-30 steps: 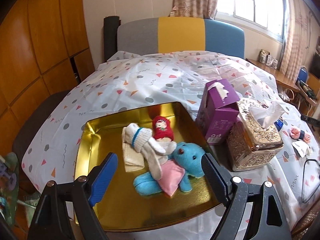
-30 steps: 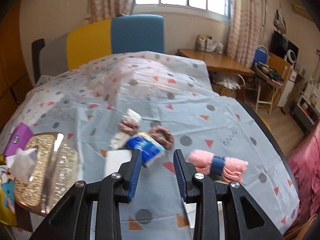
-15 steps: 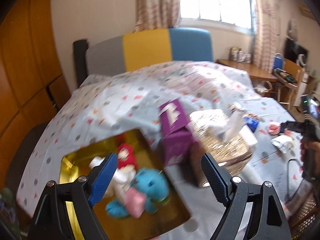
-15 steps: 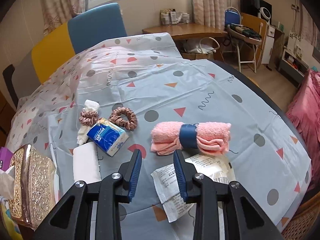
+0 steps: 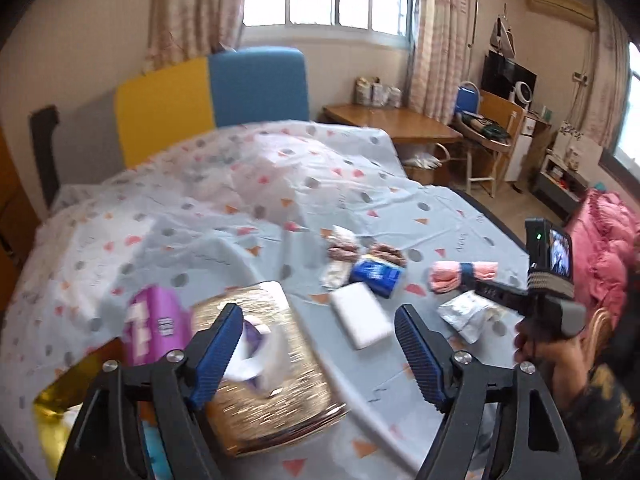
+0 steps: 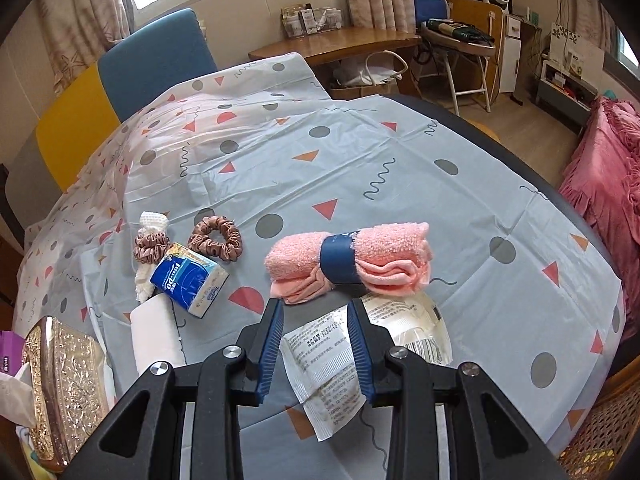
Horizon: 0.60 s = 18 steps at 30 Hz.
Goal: Organize soft objects
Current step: 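Move both tools back to the items on the bed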
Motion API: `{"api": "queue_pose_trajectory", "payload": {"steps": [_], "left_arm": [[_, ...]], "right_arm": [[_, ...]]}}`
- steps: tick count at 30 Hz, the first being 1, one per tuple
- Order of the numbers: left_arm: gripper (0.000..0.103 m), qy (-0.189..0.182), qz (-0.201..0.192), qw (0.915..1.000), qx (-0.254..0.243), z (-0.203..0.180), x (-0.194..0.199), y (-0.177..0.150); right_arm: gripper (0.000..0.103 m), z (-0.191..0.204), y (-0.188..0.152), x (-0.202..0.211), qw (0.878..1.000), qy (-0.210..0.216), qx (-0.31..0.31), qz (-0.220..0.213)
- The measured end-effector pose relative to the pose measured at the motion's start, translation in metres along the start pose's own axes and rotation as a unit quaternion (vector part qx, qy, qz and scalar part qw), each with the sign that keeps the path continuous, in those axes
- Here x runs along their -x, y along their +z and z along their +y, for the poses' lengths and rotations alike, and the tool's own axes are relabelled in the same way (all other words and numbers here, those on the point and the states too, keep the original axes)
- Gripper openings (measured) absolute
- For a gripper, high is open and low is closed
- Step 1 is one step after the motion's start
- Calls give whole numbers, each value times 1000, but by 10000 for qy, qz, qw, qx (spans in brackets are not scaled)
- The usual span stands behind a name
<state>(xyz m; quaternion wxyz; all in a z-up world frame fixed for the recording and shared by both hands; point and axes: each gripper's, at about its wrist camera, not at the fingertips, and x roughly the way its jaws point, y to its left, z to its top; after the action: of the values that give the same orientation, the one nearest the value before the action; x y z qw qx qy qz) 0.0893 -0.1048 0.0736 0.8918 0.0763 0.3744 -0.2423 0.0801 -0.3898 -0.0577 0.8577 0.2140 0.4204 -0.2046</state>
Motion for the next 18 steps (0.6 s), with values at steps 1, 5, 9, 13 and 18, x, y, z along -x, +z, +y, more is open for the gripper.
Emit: {"api": "queue_pose_trajectory", "payload": {"steps": [1, 5, 9, 13, 18], "left_arm": [[74, -28, 137, 9999, 19, -6, -13, 7], [68, -81, 696, 9973, 223, -21, -73, 32], [67, 210, 1107, 9927, 421, -25, -138, 50], [69, 416, 1366, 9870, 744, -15, -192, 54], [70, 382, 1658, 9817, 856, -17, -244, 61]], "right_arm": [[33, 0, 0, 1, 10000, 44, -15, 3], [33, -2, 1, 3, 9998, 173, -110, 21], [34, -6, 2, 3, 9991, 328, -268, 77], [35, -6, 2, 1, 9982, 479, -331, 161], [36, -3, 2, 0, 9973, 626, -312, 241]]}}
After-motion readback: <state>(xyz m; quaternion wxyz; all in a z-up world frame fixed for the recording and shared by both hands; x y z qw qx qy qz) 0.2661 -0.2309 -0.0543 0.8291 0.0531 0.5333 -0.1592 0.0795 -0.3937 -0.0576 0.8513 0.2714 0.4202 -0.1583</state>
